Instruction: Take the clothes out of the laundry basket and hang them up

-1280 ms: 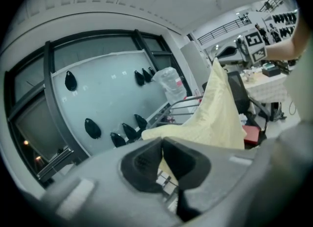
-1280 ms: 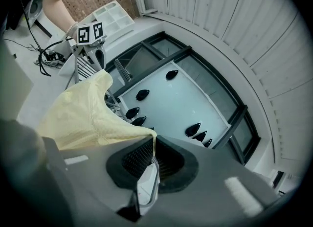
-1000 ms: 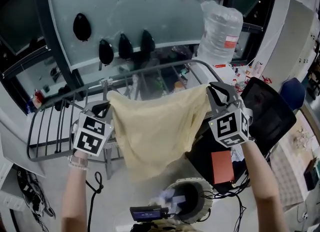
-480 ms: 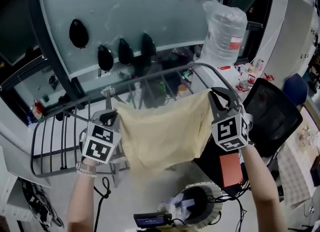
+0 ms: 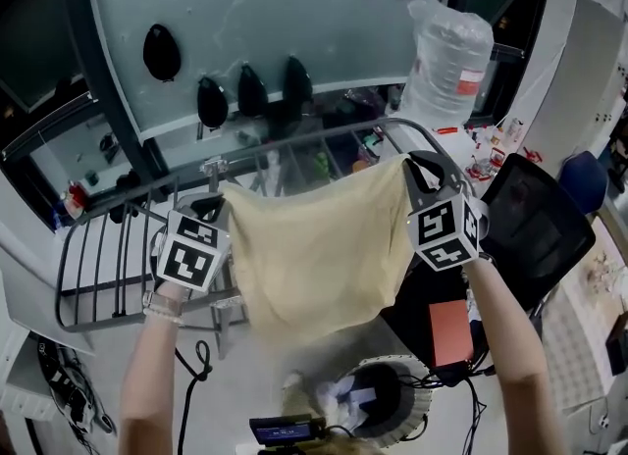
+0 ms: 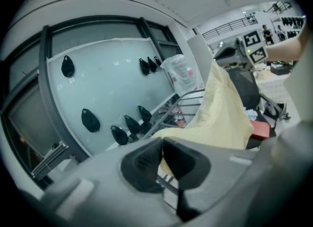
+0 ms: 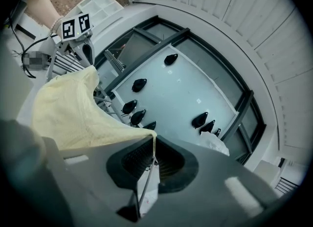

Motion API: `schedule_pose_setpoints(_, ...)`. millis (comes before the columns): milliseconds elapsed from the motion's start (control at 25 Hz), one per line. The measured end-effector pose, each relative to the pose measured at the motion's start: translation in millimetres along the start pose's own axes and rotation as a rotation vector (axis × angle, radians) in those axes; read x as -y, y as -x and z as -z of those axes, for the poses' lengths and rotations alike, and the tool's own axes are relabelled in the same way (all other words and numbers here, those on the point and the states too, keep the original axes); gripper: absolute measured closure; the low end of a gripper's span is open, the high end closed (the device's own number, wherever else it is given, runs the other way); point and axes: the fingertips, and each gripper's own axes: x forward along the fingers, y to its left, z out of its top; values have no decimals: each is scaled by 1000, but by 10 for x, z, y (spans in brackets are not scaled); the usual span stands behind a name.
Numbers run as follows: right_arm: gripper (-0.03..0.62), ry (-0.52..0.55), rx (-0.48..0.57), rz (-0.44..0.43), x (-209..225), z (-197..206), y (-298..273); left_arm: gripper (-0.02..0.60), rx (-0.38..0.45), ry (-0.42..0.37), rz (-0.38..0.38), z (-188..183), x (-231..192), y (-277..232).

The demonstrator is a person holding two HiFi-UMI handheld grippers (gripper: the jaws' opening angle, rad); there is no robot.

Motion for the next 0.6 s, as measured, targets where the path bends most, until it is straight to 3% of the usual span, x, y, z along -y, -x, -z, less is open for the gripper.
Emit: schedule_pose_setpoints(600,579,-3,-145,11,-32,4,-1373,580,3,-15,70,90,-881,-1017)
